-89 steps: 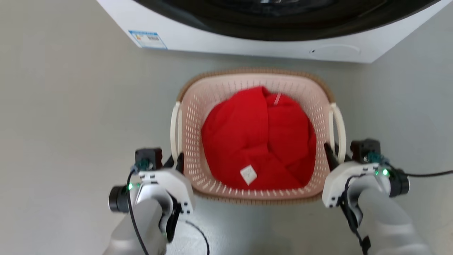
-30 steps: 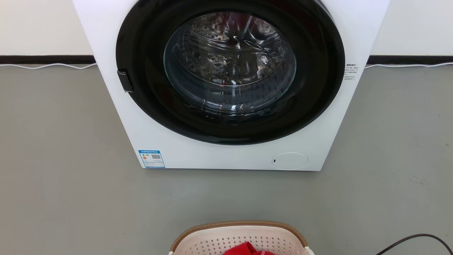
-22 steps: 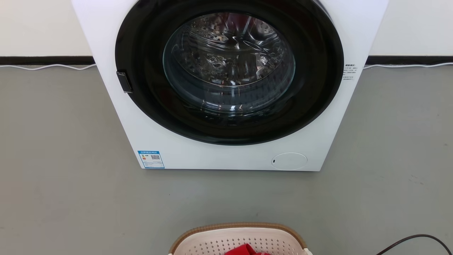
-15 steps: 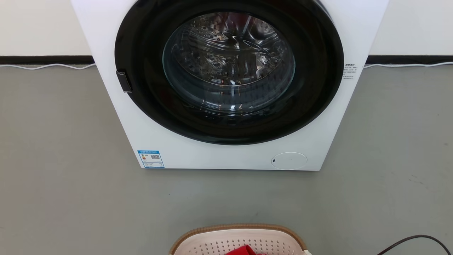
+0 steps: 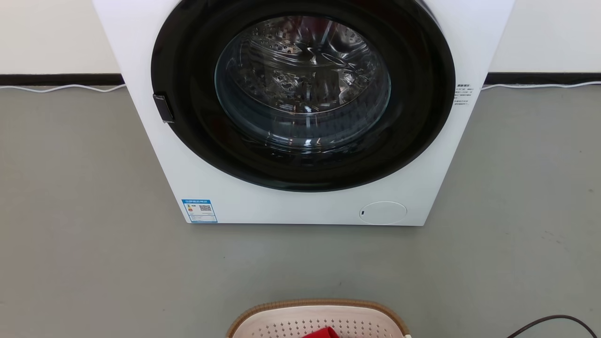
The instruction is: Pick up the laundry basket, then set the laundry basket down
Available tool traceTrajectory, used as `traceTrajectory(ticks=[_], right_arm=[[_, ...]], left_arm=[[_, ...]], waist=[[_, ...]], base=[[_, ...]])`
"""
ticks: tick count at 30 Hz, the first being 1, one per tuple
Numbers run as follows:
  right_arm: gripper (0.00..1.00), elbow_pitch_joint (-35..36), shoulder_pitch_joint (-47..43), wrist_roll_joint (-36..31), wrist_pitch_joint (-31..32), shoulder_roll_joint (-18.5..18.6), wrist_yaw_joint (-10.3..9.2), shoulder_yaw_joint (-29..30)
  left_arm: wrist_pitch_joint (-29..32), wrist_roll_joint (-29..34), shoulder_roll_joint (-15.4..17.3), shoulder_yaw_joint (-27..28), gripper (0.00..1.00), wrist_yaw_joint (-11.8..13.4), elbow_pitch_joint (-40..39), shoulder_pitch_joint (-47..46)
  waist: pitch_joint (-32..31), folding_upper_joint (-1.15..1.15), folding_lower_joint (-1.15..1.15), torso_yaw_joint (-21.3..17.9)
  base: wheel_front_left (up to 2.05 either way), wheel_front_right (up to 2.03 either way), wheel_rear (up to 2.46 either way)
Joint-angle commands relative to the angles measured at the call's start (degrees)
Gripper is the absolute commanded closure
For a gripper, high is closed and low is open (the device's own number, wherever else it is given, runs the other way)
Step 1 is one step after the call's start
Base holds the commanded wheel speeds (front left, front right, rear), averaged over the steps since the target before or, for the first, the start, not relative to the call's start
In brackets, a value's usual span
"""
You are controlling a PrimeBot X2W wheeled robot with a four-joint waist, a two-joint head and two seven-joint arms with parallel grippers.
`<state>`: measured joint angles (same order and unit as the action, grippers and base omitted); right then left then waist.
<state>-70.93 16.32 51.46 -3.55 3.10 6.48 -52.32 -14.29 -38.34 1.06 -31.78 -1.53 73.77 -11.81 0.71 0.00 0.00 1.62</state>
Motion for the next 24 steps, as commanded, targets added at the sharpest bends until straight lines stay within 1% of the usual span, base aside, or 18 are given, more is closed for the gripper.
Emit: traceTrajectory(ticks=[1,15,24], right_arm=[[1.00,0.6,-0.6,0.0,-0.9,-0.2,1.01,-1.7],[1.00,0.2,-0.1,2.2,-1.4,-0.2,1.01,-3.8],[1.00,-0.1,0.3,3.4,-1.7,-0.2,1.01,-5.0]], left_arm=[[-0.7,0.2,2.0,1.7,1.00,0.2,-0.3,-0.7],[-0.7,0.7,2.3,2.3,1.00,-0.2,-0.3,-0.7],[-0.7,0.9,2.2,2.6,1.00,-0.1,-0.4,-0.8]], waist=[[0.0,0.00,0.00,0.0],[0.2,0.00,0.00,0.1],[0.5,0.00,0.00,0.2]], base=[[0.00,0.00,0.00],[0.00,0.00,0.00],[0.00,0.00,0.00]])
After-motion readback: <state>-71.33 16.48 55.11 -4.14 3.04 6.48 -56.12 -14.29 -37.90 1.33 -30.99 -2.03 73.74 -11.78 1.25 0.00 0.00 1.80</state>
